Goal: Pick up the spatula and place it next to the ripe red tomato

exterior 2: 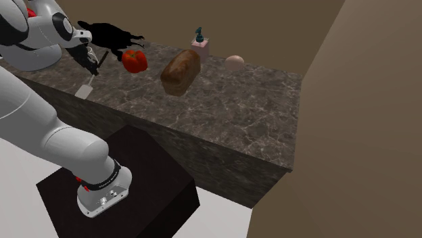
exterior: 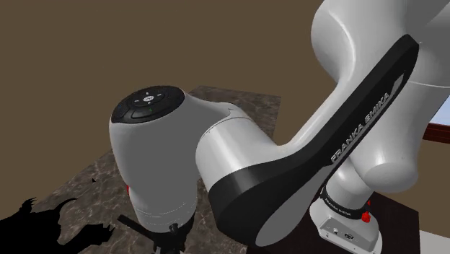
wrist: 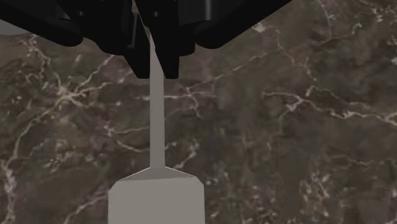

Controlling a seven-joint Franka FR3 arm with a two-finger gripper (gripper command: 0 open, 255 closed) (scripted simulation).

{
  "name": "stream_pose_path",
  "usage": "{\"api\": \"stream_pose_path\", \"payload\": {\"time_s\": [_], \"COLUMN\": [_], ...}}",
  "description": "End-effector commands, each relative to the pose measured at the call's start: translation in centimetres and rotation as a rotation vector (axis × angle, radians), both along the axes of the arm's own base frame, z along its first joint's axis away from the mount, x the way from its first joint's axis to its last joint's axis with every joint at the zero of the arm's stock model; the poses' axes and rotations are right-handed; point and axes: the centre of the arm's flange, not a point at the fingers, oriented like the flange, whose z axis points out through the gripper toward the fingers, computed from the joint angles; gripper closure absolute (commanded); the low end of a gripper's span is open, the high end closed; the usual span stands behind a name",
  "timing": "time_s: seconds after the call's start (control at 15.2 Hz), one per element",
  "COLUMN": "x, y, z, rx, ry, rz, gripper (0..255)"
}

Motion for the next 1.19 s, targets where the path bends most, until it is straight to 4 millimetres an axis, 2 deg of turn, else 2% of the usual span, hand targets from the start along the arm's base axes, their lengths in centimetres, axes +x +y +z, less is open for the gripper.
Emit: {"api": "stream_pose_path", "payload": {"time_s": [0.0, 0.26, 0.73, 0.79, 1.12], "x": [0.0, 0.0, 0.0, 0.0, 0.0], "y": [-0.1, -0.1, -0.1, -0.1, -0.1], "z": [-1.2, -3.3, -3.3, -3.3, -3.3], "rx": [0.0, 0.0, 0.0, 0.0, 0.0], "ry": [0.0, 0.0, 0.0, 0.0, 0.0], "rz": [0.0, 0.0, 0.0, 0.0, 0.0], "gripper": [255, 255, 255, 0, 0]}}
